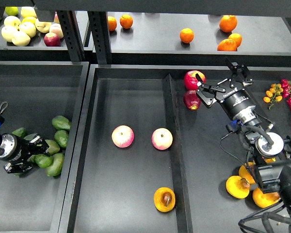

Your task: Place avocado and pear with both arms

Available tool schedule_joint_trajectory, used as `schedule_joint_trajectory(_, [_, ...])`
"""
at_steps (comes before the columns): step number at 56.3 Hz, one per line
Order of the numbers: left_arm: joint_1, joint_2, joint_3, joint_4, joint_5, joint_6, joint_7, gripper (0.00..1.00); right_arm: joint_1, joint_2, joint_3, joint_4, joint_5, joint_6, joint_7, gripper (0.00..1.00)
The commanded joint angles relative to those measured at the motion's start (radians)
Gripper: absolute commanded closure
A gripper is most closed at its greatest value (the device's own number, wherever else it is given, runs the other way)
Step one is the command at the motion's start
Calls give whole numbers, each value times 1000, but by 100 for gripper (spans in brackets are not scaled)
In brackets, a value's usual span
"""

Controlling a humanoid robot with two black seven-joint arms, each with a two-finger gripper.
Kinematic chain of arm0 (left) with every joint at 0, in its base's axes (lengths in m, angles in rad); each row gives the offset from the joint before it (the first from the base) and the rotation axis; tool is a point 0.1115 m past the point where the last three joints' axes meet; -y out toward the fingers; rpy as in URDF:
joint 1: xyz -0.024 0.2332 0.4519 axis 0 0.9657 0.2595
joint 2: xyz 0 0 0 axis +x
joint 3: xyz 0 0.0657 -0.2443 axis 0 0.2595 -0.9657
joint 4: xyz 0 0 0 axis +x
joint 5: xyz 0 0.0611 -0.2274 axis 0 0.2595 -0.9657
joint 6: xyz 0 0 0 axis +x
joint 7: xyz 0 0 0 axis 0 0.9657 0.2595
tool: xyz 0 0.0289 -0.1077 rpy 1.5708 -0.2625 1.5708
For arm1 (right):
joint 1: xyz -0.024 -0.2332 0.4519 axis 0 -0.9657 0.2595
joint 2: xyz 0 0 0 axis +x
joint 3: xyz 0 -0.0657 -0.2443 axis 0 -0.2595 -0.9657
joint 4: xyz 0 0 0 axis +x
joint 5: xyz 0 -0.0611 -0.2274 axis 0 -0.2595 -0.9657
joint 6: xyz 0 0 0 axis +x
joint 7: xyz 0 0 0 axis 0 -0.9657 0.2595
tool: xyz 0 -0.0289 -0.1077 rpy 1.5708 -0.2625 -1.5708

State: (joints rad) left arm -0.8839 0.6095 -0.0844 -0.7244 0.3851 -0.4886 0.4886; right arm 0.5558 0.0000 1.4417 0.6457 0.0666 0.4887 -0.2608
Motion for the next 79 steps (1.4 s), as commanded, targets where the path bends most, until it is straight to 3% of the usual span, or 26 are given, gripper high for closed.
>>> schedule_joint_trajectory(1, [16,-11,-5,3,-2,0,0,54,0,0,-1,0,-1,0,0,0])
schedule_joint_trajectory(18, [19,-25,-23,8,1,0,0,27,-2,0,0,0,1,0,0,0])
schedule_joint_trajectory(26, [8,-11,-58,8,0,0,0,1,-2,0,-1,3,-1,0,0,0])
schedule_joint_trajectory(39, [13,16,-196,10,-11,0,0,1,-2,0,-3,5,-1,0,-2,0])
schedule_joint_trajectory(50, [26,-16,-483,2,-15,0,0,1,-2,0,-4,5,1,0,-2,0])
schedule_joint_trajectory(63, [109,-142,-716,-67,-74,0,-4,1,-2,0,-12,5,-1,0,-5,0])
schedule_joint_trajectory(79, [258,-422,-1121,-184,-74,0,-15,1,1,0,-15,3,-1,0,-5,0])
